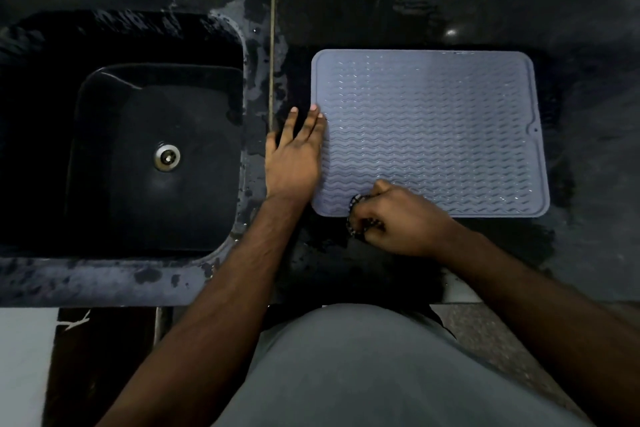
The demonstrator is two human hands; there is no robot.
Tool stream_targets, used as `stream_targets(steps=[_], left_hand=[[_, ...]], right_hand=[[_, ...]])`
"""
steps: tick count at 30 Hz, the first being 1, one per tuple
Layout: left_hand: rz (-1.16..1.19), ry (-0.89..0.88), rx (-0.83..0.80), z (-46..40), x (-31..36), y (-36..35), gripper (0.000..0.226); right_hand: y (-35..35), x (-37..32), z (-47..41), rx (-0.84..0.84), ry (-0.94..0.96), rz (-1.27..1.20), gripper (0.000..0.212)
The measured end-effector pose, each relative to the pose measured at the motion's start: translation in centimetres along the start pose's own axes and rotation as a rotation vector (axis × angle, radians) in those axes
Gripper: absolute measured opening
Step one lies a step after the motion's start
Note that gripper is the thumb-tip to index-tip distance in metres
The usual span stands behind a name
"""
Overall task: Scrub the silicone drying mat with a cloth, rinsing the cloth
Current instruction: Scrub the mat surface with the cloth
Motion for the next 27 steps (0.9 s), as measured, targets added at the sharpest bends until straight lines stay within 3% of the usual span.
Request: stream_targets(steps=[5, 9, 17, 20, 23, 27], left_hand=[[0.146, 0.033, 0.084, 1.3, 1.0, 1.2, 0.049], [0.205, -0.072, 0.111, 2.1, 5.8, 1.4, 0.052], [0.173, -0.239, 0.023, 1.4, 14.9, -0.8, 0.058], [0.170, -0.298, -0.012, 0.5, 18.6, -1.5, 0.057], [0.136, -0.407, -0.019, -0.3, 22.9, -1.9, 0.057], [0.081, -0.521, -0.032, -1.7, 27.7, -2.6, 0.058]], right_hand=[[2.2, 3.3, 1.9, 0.172, -0.102, -0.241, 0.034], [3.2, 7.1, 4.0, 0.296, -0.223, -0.234, 0.034], [4.4, 12.9, 8.9, 0.335, -0.330, -0.269, 0.030], [6.4, 16.4, 12.0, 0.459, -0.422, -0.261, 0.028], [10.0, 19.9, 15.6, 0.703, -0.490, -0.230, 0.030], [12.5, 24.1, 15.6, 0.704, -0.524, -0.106, 0.042]])
Point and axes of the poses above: each hand's wrist, its own z-axis away from the middle knuckle, its own y-axis out of the back of the hand, x = y × z, the point moved 10 cm from there along -z, towards the middle knuckle, and after that the axes turned 1 degree about -z, right-handed, at the moved point
